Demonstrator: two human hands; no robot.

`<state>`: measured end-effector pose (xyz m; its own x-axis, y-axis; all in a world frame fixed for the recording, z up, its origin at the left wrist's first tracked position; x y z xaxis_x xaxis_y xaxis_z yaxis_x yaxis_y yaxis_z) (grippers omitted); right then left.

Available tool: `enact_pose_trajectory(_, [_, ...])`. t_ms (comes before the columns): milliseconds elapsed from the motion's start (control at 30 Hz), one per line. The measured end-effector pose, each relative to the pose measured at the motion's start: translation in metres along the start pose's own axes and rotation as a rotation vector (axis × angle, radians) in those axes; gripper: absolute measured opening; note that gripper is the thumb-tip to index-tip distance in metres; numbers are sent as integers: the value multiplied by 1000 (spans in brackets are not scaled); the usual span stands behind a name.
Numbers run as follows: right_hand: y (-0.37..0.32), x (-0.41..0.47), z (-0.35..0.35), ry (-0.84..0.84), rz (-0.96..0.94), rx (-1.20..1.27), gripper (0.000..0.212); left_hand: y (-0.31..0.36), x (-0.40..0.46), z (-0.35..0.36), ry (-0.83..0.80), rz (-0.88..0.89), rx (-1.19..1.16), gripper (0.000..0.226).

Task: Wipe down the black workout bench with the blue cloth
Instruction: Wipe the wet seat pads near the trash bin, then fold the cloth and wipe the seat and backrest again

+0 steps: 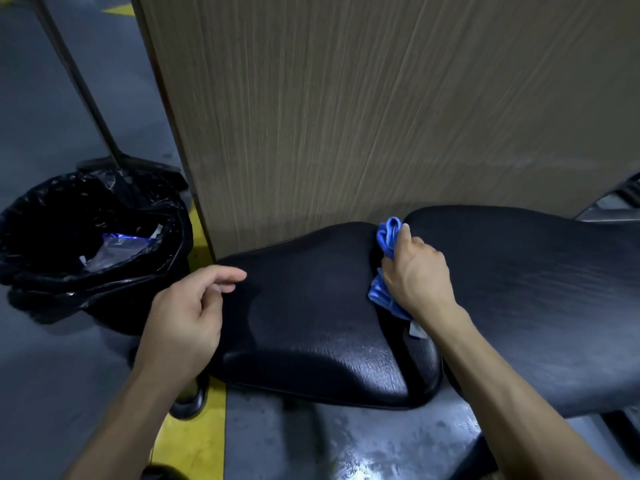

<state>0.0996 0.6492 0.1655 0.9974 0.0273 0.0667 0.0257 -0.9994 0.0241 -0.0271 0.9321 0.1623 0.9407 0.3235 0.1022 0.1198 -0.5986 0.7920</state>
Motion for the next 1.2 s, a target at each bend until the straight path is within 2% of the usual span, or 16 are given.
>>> enact_pose_trajectory(100, [-8,23,4,17,-9,-43,54,-1,3,-2,14,28,-6,39])
enact_pose_trajectory(200, [-9,49,4,3,-55,66,30,-2,6,-4,17,27,14,40])
enact_pose_trajectory(267, [-9,67,3,-48,-88,105,26,-3,8,-5,17,18,24,41])
enact_pose_trajectory(367, [-9,94,5,-189,-118,114,30,0,11,-8,30,5,20,42])
enact_pose_trajectory(467, [-14,119,9,-385,-62,213,51,0,12,-15,55,-10,-12,43])
enact_pose_trajectory(533, [-25,130,10,-510,-98,239,61,-4,15,-20,72,-23,-20,43])
enact_pose_trajectory(600, [-39,136,10,-570,-129,235,64,-7,17,-26,82,-37,-26,43])
enact_pose_trajectory(700, [-82,124,4,-517,-189,173,48,-10,19,-37,107,-24,-38,42])
enact_pose_trajectory(833, [-187,59,3,-407,-573,85,41,-13,25,-42,140,-31,-71,42])
enact_pose_trajectory(900, [-202,39,3,-383,-647,155,42,-10,26,-41,148,-11,-87,42])
enact_pose_trajectory(967, [-168,57,11,-408,-548,225,45,-8,26,-39,137,1,-104,42])
enact_pose_trajectory(1067, [-96,83,8,-461,-299,222,67,-15,21,-45,117,-48,-111,41])
enact_pose_trajectory(1133, [-83,85,6,-445,-248,267,45,-22,17,-48,95,-79,-93,41])
enact_pose_trajectory(1200, [-92,83,6,-422,-312,330,30,-23,13,-50,75,-85,-79,41])
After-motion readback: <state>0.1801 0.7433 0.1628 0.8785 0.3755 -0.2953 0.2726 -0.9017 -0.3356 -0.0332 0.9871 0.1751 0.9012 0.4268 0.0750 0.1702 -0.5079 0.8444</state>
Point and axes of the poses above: each hand's wrist, its own x-axis towards the middle knuckle, its own z-axis out of the palm, y = z × x, the point moved 3 cm from there along x, towards the middle knuckle, and after that the axes turned 1 degree about x, right-handed, at the moved point
